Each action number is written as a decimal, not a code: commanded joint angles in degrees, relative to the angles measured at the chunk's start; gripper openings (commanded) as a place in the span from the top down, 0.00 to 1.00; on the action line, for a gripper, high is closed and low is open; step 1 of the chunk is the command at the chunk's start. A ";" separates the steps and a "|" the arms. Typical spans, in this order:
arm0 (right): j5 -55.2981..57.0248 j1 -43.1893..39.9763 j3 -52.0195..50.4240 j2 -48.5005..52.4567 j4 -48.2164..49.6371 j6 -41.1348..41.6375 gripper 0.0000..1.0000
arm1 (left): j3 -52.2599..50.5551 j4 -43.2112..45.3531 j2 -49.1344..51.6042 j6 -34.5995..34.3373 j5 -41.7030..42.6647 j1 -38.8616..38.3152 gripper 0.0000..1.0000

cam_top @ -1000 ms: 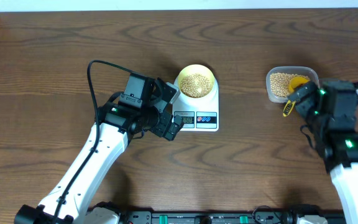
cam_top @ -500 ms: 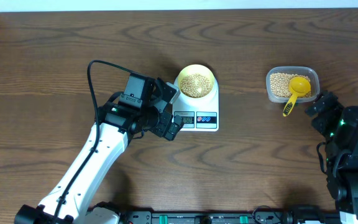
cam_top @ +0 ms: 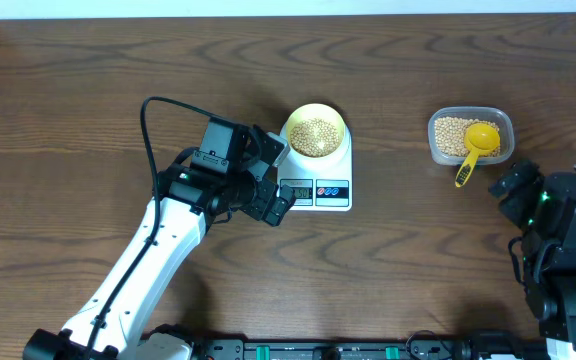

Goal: Scoop item into bowl and weigh 50g on scale

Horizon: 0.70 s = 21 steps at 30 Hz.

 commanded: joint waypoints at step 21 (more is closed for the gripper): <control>0.96 -0.28 0.31 -0.15 -2.40 -1.05 0.01 | -0.37 0.02 0.22 0.76 -0.37 -0.07 0.02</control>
